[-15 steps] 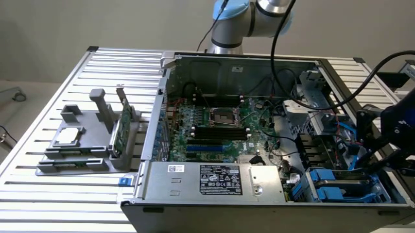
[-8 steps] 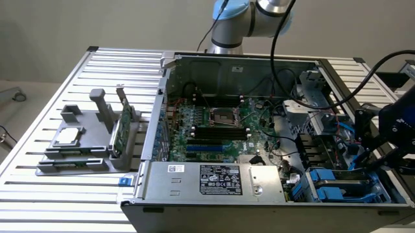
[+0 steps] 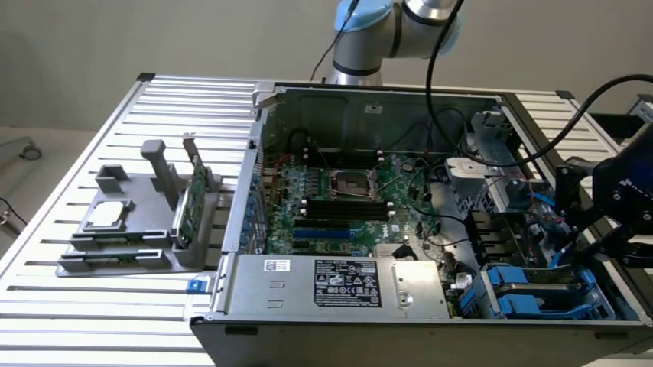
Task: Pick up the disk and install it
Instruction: 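Insert the first disk wire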
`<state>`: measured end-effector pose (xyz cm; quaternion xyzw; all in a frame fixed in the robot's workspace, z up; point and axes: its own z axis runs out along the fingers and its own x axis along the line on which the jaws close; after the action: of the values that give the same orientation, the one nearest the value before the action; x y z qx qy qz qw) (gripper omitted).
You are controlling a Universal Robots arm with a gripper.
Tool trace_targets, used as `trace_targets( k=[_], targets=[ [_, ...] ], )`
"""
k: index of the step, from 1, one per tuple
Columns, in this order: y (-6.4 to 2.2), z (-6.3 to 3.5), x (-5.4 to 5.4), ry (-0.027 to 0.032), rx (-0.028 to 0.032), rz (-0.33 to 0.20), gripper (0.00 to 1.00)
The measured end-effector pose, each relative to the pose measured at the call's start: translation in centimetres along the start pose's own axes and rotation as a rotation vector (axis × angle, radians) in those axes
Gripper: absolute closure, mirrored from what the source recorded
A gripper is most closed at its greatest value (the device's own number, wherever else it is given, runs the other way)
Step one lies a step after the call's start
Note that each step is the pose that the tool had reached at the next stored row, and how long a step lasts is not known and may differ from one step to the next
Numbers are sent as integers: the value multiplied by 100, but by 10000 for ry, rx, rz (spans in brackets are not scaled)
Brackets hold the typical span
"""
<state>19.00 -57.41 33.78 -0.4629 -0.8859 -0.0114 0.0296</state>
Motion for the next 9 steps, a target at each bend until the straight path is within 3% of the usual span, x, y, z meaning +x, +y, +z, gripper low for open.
trace_targets(
  k=[9],
  targets=[
    [121,-1,-84,113,163,16,73]
  ],
)
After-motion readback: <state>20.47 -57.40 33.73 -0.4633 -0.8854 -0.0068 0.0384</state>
